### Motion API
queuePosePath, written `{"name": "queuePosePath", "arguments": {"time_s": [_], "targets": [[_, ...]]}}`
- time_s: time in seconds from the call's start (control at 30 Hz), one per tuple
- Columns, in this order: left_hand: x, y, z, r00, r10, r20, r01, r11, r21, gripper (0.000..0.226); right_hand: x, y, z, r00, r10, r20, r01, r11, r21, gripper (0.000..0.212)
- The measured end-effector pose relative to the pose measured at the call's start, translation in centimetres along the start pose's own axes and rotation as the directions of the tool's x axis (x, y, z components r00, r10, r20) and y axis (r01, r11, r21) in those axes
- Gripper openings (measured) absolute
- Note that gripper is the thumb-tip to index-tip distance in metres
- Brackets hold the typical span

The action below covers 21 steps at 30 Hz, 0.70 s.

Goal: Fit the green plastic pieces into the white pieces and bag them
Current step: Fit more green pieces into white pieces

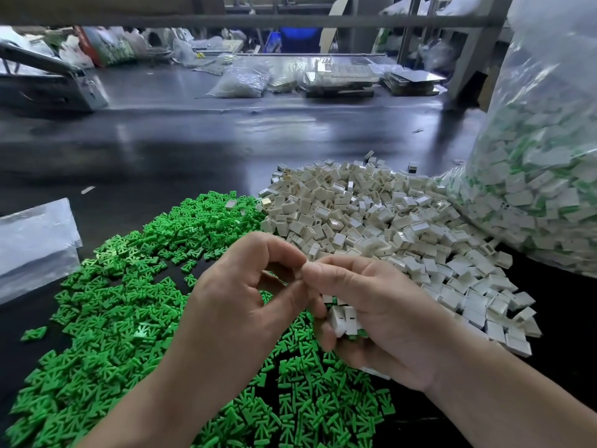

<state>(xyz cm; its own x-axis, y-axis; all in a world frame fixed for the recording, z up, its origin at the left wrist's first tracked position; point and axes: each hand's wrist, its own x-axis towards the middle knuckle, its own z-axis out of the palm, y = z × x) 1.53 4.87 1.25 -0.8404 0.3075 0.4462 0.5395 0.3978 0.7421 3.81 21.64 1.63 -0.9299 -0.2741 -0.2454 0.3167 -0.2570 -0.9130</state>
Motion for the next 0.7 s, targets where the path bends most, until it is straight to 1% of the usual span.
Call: {"name": "queuePosePath", "arguments": {"time_s": [0.1,0.2,0.27,0.33,0.4,0.47,0.57,0.63,0.7], "targets": [[0.1,-0.1,-0.1,0.998,0.066,0.015,-0.066,0.998,0.012,0.023,0.1,-0.1,-0.1,1.000,-0.013,0.018,0.012,1.000,0.021,0.013],[0.4,-0.2,-0.5,0.996,0.062,0.066,-0.054,0.992,-0.115,0.029,0.2,-0.3,-0.5,0.999,0.025,0.036,-0.028,0.997,0.078,0.010],[0.6,-0.2,-0.7,0.994,0.068,0.084,-0.054,0.985,-0.162,0.024,0.2,-0.4,-0.7,0.994,0.086,0.065,-0.092,0.992,0.087,0.014],[0.5,-0.3,-0.9,0.994,0.029,0.103,-0.011,0.986,-0.164,0.019,0.1,-0.3,-0.8,0.989,0.115,0.092,-0.120,0.991,0.056,0.016],[0.4,-0.4,-1.0,0.994,-0.046,0.103,0.062,0.986,-0.155,0.020,0.0,-0.3,-0.7,0.994,0.070,0.082,-0.071,0.997,0.017,0.020],[0.4,-0.6,-1.1,0.989,-0.118,0.086,0.132,0.973,-0.189,0.031,0.0,-0.2,-0.5,0.998,-0.043,0.054,0.046,0.997,-0.054,0.022],[0.5,-0.7,-1.2,0.980,-0.168,0.105,0.189,0.953,-0.236,0.039,-0.1,0.0,-0.3,0.978,-0.204,0.038,0.207,0.968,-0.144,0.020],[0.6,-0.9,-1.3,0.970,-0.196,0.144,0.230,0.932,-0.281,0.041,-0.2,0.0,-0.3,0.969,-0.247,0.030,0.248,0.954,-0.168,0.017],[0.6,-1.1,-1.2,0.957,-0.221,0.189,0.276,0.898,-0.343,0.041,-0.2,0.0,-0.3,0.969,-0.243,0.039,0.246,0.956,-0.159,0.015]]}}
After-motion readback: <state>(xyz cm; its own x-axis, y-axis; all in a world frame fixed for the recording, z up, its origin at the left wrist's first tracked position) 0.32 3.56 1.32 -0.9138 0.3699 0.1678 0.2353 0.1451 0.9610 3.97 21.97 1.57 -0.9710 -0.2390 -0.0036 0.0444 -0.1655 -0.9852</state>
